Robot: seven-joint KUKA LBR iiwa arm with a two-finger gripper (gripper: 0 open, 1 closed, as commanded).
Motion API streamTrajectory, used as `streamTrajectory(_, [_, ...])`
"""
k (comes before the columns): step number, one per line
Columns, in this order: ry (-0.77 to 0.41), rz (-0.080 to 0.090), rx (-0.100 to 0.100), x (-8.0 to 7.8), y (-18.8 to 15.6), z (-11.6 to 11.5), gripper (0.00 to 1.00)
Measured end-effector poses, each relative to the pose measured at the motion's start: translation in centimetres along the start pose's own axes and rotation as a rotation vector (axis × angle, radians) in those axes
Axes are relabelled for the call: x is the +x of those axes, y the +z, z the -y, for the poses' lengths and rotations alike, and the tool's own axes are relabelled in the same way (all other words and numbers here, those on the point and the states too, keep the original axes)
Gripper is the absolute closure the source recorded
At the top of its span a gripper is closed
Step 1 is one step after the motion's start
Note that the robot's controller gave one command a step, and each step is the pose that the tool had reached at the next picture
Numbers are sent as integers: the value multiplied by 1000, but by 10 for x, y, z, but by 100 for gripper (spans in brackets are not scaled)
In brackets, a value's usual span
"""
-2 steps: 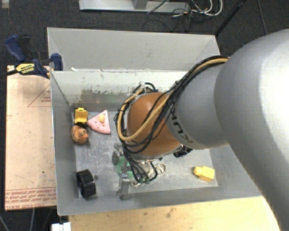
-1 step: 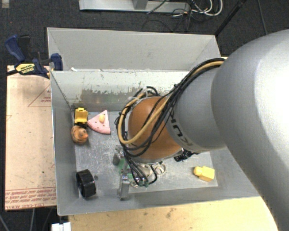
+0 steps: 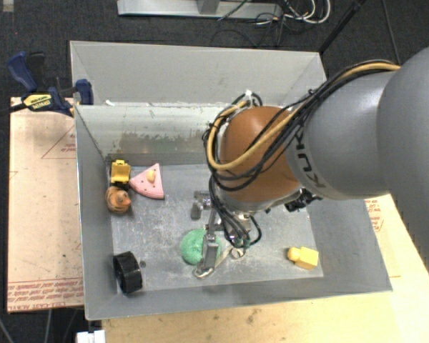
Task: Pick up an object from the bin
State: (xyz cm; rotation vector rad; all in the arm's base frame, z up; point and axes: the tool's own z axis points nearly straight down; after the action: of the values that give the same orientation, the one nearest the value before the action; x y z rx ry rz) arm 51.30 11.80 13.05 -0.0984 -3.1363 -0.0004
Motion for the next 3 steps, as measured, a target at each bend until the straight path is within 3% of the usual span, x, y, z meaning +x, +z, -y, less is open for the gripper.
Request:
streamTrajectory(1, [124, 11, -3, 6, -10, 27, 0])
streamTrajectory(2, [184, 6, -1, 9, -2, 32, 0])
streamTrajectory(3, [98, 3, 0, -11, -8, 38, 0])
